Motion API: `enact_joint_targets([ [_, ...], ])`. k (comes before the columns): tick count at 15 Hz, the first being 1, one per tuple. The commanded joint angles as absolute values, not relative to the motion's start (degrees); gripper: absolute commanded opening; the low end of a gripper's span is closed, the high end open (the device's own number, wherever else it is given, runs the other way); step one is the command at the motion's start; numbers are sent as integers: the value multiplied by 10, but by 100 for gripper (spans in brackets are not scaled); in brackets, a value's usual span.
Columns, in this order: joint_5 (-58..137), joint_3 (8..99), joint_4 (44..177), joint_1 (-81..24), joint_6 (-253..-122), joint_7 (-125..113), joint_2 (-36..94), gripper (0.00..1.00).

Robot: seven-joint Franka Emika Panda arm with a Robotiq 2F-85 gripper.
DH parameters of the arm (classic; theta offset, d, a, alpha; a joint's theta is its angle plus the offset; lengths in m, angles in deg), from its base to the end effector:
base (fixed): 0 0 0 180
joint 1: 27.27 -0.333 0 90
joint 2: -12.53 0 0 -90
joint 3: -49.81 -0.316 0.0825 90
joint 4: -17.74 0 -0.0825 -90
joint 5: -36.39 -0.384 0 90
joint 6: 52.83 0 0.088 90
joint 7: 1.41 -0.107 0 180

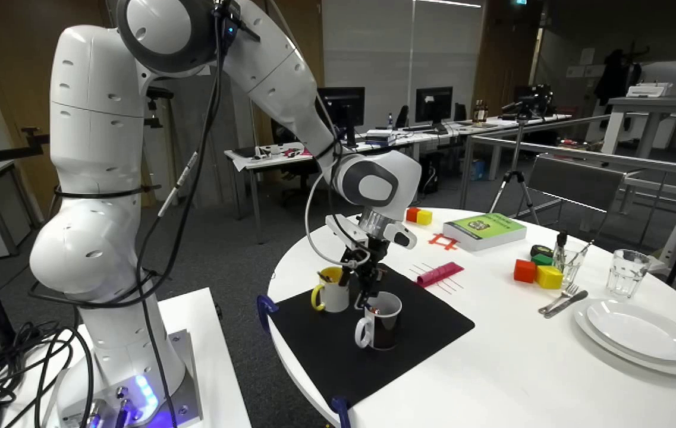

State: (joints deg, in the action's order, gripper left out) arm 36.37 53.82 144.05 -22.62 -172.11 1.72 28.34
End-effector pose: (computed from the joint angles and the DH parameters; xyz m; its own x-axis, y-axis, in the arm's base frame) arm 0.5001 -0.0768 0.2297 0.9173 -0.0897 -0.3879 -0.0983 -0.9952 -0.0023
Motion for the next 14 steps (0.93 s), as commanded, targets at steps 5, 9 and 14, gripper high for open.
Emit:
enact_joint_targets([
  [5, 375, 546, 1439, -223, -1715, 20, 275, 100],
  [9, 379, 545, 1439, -222, -1728, 30, 279, 100],
  [14, 379, 544, 1437, -219, -1749, 58, 285, 100],
])
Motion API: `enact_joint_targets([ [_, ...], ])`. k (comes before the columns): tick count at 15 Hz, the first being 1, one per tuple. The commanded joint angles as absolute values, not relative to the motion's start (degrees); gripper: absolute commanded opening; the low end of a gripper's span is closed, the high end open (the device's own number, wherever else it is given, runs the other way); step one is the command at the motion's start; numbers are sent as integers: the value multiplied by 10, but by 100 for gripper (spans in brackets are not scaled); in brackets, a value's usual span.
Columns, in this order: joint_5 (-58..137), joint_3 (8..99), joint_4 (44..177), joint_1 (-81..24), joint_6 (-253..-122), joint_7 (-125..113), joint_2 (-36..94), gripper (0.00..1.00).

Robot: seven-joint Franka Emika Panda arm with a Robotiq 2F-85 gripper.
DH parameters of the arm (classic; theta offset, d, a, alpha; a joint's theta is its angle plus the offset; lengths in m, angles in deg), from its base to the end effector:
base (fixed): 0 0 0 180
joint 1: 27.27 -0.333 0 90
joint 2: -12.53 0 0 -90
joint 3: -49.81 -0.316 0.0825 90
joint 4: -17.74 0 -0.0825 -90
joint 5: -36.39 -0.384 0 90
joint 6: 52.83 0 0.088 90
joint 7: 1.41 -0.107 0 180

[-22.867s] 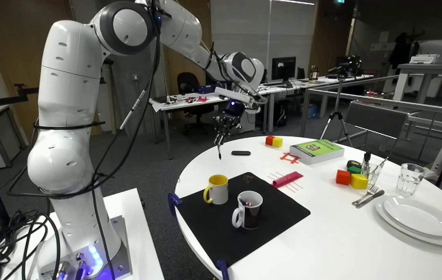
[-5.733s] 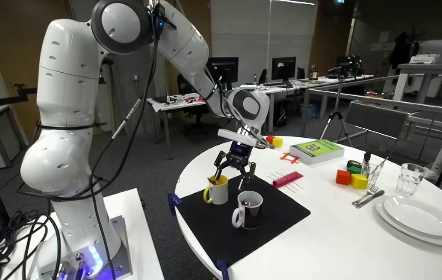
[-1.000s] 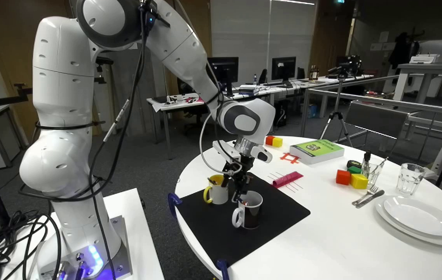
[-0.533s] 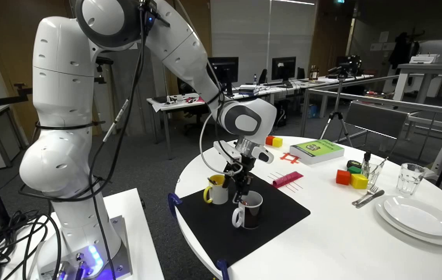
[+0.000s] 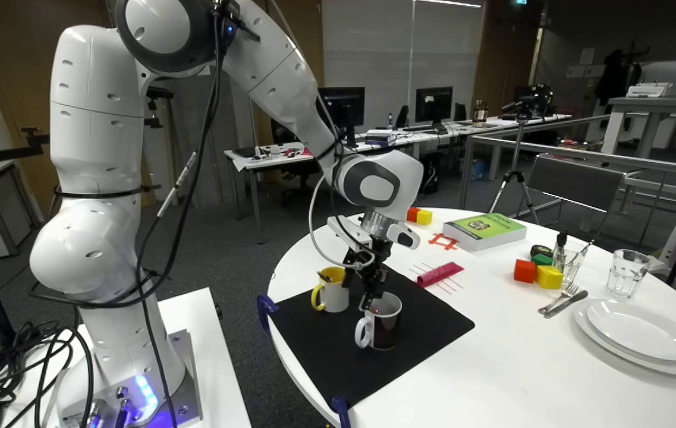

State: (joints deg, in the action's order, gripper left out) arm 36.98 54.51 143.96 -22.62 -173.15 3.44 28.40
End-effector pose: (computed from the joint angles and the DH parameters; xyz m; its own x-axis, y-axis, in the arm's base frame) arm 0.5020 -0.0839 0.2306 0.9261 -0.0670 -0.3712 -0.0733 -0.9973 -0.0027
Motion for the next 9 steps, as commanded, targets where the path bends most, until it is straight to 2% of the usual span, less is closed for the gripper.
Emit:
enact_joint_targets([
  [1, 378, 543, 1436, -218, -1752, 65, 287, 100],
  [9, 363, 538, 1430, -211, -1779, 114, 307, 100],
])
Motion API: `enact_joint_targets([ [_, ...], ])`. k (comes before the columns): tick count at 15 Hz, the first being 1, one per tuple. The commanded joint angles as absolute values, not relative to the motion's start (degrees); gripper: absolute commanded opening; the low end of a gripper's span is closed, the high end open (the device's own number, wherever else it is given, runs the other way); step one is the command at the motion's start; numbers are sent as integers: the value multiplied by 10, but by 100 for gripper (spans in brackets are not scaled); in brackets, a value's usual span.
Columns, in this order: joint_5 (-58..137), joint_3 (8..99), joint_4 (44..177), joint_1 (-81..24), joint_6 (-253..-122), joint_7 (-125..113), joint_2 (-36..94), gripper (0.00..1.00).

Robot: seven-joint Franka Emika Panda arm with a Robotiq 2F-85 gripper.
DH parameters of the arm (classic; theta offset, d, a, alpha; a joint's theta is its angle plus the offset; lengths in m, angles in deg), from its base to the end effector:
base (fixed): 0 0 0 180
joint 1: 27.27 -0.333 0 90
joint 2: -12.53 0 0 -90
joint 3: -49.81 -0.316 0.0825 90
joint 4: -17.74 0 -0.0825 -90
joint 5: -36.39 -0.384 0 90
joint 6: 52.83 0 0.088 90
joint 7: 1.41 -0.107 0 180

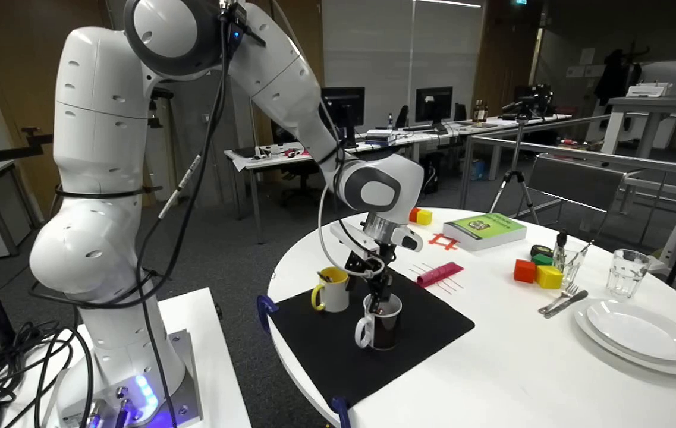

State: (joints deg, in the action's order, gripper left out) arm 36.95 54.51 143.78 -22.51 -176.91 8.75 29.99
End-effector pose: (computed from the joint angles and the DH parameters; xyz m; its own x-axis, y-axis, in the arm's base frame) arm 0.5086 -0.0860 0.2204 0.9431 0.0225 -0.3318 0.0138 -0.9995 -0.0286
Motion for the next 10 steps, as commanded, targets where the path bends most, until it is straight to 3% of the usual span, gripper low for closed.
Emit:
enact_joint_targets([
  [1, 362, 537, 1429, -210, -1776, 120, 309, 75],
  [3, 361, 537, 1429, -209, -1774, 129, 310, 68],
  [10, 363, 537, 1426, -202, -1767, 145, 312, 13],
])
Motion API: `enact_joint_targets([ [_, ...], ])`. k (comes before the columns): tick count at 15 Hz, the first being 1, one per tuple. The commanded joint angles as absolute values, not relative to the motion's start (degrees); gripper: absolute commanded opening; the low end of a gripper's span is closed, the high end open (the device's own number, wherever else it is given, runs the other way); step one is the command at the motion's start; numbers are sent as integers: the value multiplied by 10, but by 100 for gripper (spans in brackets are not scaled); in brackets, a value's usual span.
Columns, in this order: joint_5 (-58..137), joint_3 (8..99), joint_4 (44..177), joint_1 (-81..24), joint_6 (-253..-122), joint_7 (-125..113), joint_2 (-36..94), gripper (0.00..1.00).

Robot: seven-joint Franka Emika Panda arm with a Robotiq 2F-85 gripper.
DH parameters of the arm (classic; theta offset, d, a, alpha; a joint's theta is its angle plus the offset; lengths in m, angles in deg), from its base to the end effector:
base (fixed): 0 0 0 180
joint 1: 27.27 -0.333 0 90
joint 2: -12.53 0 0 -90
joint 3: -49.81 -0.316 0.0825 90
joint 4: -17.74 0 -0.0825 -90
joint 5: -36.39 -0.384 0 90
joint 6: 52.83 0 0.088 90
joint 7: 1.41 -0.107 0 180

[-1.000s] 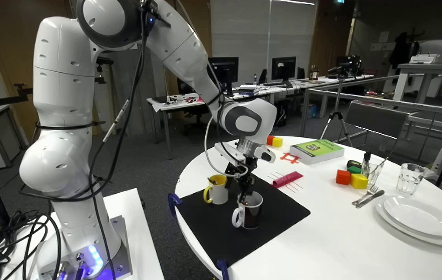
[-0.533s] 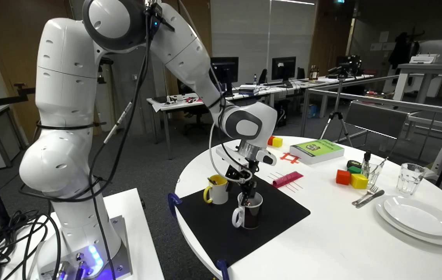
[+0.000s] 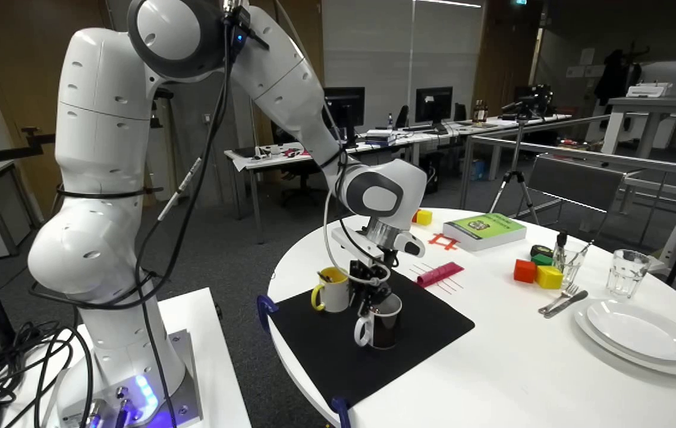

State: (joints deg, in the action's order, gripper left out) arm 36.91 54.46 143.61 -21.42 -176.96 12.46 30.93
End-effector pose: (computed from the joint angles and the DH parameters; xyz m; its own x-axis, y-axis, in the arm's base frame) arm 0.5063 -0.0952 0.2131 0.9375 0.0701 -0.3408 0.0555 -0.9971 -0.0523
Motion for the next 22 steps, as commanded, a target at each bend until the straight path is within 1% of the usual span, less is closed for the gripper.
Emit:
enact_joint_targets([
  [1, 363, 536, 1426, -201, -1767, 147, 312, 4],
  [3, 363, 536, 1426, -201, -1765, 149, 312, 0],
  [5, 362, 536, 1425, -200, -1763, 150, 312, 0],
  [6, 361, 535, 1425, -200, -1762, 151, 311, 2],
  [16, 373, 533, 1422, -207, -1730, 157, 271, 1],
  [22, 370, 527, 1413, -215, -1657, 162, 222, 1],
])
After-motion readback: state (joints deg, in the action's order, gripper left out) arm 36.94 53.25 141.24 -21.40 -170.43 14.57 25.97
